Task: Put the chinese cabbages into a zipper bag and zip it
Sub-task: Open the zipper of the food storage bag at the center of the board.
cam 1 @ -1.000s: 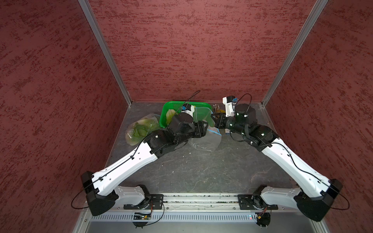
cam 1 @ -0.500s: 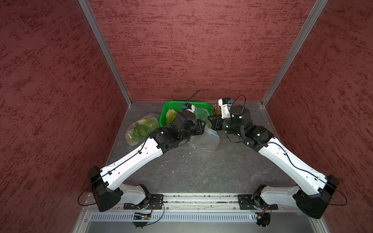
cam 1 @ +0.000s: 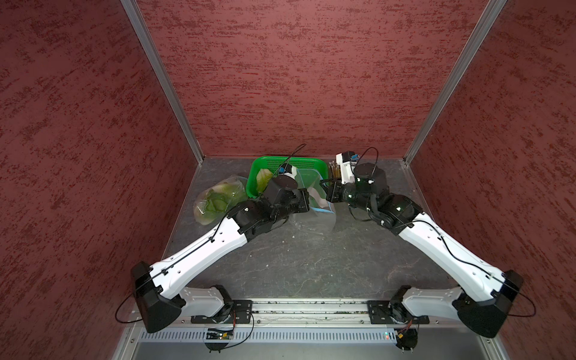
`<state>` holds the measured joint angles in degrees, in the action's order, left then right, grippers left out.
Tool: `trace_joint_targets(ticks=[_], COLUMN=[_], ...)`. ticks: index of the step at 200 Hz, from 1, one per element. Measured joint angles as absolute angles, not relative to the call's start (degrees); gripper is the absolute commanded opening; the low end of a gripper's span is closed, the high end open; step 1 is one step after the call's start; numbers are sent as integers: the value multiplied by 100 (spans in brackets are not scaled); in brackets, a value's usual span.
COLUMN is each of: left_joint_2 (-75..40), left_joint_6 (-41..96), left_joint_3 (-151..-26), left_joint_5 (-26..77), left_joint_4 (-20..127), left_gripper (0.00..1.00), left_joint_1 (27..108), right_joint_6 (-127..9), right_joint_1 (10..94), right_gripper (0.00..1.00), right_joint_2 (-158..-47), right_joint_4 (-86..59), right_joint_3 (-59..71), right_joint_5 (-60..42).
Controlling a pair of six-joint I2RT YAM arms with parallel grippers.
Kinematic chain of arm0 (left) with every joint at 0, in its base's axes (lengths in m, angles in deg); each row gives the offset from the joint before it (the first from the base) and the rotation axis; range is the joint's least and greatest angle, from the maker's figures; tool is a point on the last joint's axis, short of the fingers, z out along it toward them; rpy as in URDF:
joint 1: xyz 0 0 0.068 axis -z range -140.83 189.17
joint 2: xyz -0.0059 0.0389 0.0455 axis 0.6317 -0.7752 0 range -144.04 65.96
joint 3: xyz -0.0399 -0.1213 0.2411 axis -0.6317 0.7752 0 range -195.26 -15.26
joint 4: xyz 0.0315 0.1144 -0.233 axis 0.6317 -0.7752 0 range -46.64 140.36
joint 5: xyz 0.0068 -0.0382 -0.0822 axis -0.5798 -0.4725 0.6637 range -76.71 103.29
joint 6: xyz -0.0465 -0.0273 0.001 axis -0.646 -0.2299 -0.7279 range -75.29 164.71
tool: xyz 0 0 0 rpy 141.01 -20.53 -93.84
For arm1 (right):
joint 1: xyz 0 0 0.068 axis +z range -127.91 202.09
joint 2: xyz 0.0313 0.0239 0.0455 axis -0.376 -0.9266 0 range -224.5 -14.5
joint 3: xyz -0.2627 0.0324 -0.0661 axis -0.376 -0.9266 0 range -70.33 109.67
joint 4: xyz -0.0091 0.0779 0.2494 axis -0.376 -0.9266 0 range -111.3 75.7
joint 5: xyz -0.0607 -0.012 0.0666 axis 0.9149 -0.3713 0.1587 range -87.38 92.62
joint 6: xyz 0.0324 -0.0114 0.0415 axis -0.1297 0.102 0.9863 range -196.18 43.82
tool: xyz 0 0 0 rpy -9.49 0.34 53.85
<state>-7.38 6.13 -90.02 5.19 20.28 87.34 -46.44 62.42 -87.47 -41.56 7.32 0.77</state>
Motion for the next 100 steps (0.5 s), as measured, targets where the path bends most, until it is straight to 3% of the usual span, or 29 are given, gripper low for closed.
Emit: trace_joint_targets(ticks=[100], left_joint_2=[-163], left_joint_6=[1290], left_joint_3=[-9383], left_joint_5=[80], left_joint_4=[646], left_gripper=[0], left_joint_1=[8930], right_joint_6=[-4587], right_joint_1=[6251], right_gripper=[31], right_joint_2=[-8839], right_joint_4=[-4178], right_joint_3=[931], right_joint_5=[-565])
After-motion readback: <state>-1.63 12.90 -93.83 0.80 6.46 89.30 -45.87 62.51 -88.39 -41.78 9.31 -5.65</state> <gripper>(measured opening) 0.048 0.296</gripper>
